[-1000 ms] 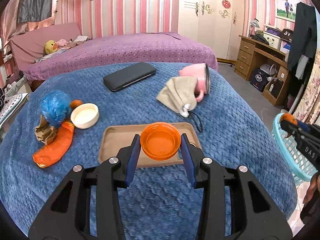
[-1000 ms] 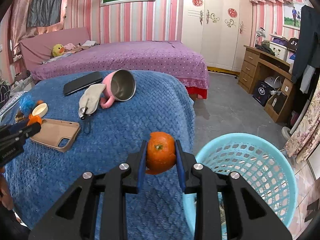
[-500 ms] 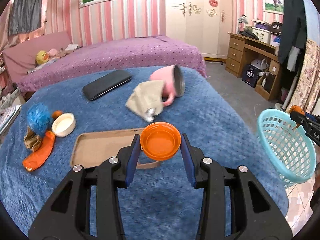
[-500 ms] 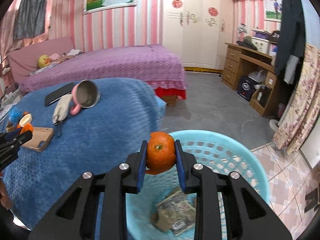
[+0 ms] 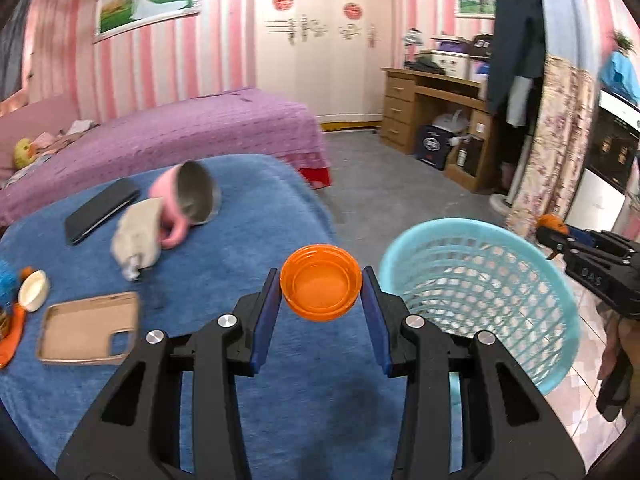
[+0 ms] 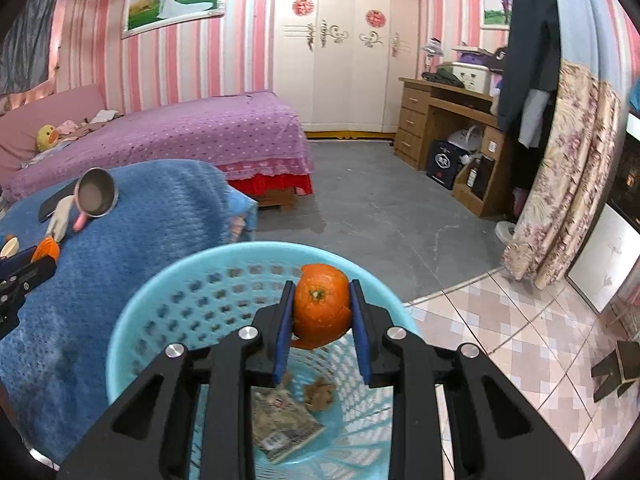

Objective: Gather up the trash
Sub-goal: 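Open the left gripper over the basket dropping the cup while the right gripper releases the tangerine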

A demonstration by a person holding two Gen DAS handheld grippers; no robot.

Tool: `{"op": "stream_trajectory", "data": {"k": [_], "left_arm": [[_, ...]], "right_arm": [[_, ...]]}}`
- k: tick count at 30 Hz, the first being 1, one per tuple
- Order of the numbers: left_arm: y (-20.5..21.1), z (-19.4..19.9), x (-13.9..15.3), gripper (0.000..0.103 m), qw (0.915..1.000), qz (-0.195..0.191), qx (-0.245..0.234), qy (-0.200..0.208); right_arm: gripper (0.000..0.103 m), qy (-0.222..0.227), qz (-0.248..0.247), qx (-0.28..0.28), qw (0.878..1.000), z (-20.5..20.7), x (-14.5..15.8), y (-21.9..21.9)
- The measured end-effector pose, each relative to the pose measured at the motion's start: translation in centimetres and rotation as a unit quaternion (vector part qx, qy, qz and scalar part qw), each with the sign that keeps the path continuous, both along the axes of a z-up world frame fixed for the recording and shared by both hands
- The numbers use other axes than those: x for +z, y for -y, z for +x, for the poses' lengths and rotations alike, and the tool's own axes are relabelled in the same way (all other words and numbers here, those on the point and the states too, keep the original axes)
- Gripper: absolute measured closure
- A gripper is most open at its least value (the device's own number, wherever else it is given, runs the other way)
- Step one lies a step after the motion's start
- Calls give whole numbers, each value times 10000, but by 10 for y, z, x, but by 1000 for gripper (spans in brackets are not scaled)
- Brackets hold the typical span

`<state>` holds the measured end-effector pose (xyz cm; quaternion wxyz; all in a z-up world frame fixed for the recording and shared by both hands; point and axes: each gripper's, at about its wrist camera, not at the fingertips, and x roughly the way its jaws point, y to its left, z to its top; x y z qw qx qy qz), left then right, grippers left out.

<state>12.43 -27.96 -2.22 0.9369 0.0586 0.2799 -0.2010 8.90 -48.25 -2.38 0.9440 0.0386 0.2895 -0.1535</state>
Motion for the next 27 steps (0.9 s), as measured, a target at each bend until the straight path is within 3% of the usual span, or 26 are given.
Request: {"op": "stream_trajectory", "data": {"k": [5, 12, 14, 16, 19, 22, 27], "left_arm": [[42, -3, -1, 64, 9991, -97, -380, -134], [83, -1, -8, 62, 9969, 55, -731, -277], [86, 3, -5, 51, 9972, 30, -681, -304], [84, 7, -2, 29, 9976, -21, -618, -321], [74, 10, 4, 17, 9988, -8, -459, -146], [60, 15, 6, 9, 9997, 201, -144, 60], [34, 26, 5, 7, 9998, 165, 96, -65]], "right_arm": [[76, -41, 90, -133, 9999, -3, -8, 17], [76, -28, 178, -178, 9997, -5, -12, 26], [76, -21, 197, -181, 9996, -6, -13, 26], [76, -19, 194, -168, 9997, -6, -14, 25], [76, 0, 188, -161, 9997, -6, -14, 24], [76, 32, 189, -171, 9997, -6, -13, 22], [76, 37, 104, -147, 9998, 0, -12, 14]]}}
